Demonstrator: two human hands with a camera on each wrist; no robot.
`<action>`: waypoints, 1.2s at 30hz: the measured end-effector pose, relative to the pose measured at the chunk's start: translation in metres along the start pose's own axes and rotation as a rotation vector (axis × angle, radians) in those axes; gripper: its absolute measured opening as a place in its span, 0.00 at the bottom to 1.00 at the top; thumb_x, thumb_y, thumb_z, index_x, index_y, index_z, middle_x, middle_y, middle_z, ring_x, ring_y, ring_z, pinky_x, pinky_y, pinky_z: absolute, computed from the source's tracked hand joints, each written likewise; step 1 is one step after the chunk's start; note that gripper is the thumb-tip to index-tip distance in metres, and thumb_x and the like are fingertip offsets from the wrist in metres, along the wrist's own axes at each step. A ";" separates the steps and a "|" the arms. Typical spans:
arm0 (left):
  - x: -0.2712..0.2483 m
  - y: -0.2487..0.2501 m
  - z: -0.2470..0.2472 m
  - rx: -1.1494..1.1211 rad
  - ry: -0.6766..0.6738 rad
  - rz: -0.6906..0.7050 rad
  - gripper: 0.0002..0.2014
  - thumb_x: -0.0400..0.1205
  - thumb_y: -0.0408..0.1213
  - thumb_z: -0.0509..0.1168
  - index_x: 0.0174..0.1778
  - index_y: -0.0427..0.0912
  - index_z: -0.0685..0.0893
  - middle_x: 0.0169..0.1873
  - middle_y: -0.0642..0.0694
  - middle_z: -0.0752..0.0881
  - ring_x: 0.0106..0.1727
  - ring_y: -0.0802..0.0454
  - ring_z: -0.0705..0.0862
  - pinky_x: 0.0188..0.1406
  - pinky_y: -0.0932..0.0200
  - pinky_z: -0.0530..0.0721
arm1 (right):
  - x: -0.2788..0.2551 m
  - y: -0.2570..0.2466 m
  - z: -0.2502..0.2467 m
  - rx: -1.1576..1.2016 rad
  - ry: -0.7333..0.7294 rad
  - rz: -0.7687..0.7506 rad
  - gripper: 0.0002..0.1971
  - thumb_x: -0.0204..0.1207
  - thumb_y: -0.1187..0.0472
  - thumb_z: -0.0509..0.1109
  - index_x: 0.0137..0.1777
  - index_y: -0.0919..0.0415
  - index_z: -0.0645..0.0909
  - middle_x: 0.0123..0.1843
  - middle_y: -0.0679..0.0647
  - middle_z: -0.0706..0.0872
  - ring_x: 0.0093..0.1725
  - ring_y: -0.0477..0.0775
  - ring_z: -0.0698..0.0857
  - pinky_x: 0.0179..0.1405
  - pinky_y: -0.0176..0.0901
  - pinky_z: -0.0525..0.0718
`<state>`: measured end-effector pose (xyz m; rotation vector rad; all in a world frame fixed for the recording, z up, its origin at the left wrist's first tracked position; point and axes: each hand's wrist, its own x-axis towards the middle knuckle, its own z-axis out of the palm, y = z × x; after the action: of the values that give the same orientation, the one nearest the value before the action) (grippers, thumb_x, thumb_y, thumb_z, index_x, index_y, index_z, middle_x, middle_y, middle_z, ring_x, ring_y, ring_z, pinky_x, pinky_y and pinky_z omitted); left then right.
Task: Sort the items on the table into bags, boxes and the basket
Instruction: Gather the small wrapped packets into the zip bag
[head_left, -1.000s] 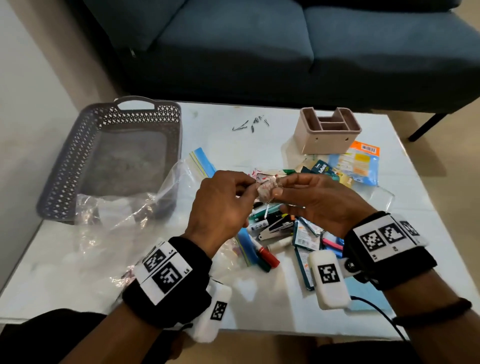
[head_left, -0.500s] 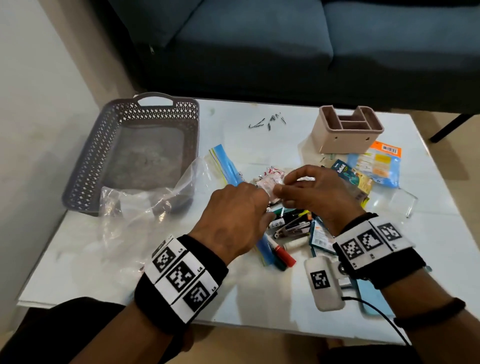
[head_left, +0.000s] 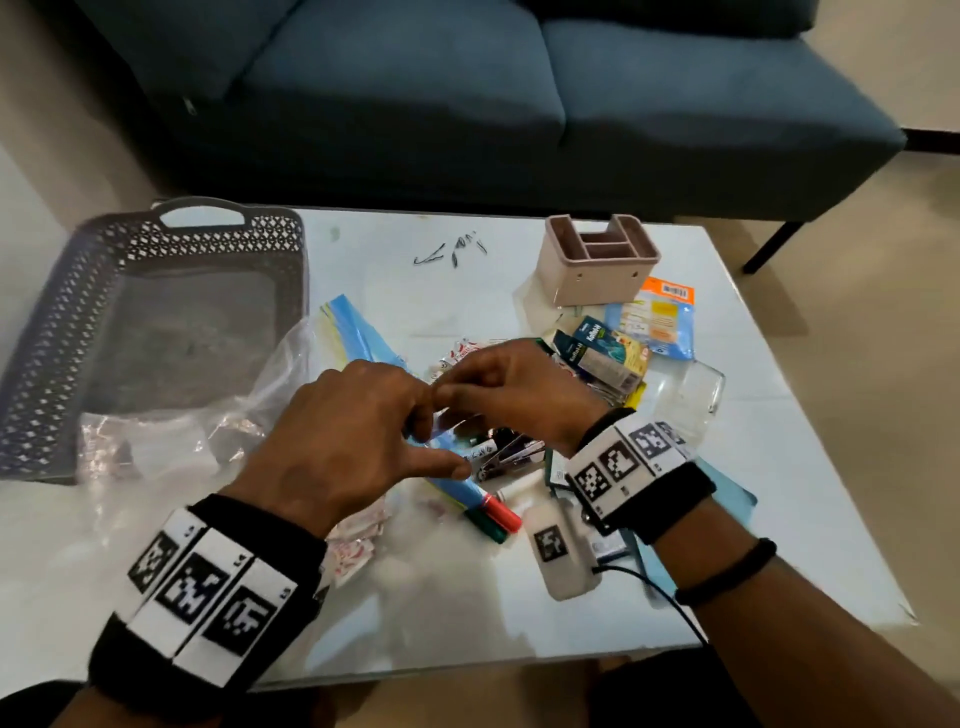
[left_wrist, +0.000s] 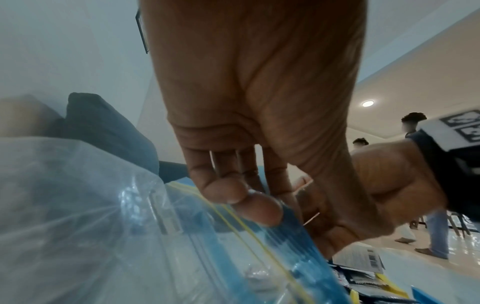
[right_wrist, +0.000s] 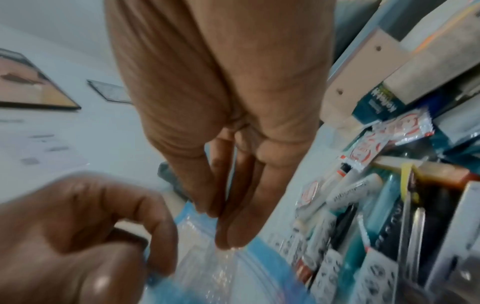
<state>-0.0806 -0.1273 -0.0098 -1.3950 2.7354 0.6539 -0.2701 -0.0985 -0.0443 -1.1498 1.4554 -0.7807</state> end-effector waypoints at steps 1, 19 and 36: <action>0.001 0.000 0.004 0.016 0.005 -0.008 0.25 0.66 0.74 0.73 0.35 0.56 0.81 0.39 0.58 0.85 0.45 0.54 0.83 0.42 0.53 0.81 | 0.002 0.004 -0.011 -0.018 0.123 0.012 0.07 0.80 0.66 0.76 0.53 0.69 0.90 0.45 0.62 0.94 0.43 0.54 0.94 0.44 0.43 0.91; 0.013 0.019 0.037 -0.021 0.193 0.068 0.14 0.81 0.64 0.67 0.52 0.59 0.86 0.51 0.60 0.84 0.52 0.55 0.84 0.43 0.56 0.77 | 0.023 0.060 -0.039 -0.951 0.464 0.054 0.28 0.79 0.57 0.74 0.79 0.51 0.76 0.75 0.55 0.77 0.70 0.62 0.81 0.62 0.52 0.81; 0.014 0.014 0.030 -0.128 0.212 -0.043 0.33 0.87 0.56 0.63 0.87 0.64 0.57 0.67 0.56 0.83 0.66 0.47 0.83 0.64 0.45 0.81 | 0.024 0.028 -0.042 -0.178 0.235 -0.134 0.09 0.85 0.59 0.71 0.54 0.65 0.89 0.42 0.53 0.91 0.41 0.47 0.88 0.38 0.46 0.85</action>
<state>-0.1056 -0.1198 -0.0350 -1.6354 2.8571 0.7311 -0.3162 -0.1170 -0.0692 -1.3368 1.6823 -0.9181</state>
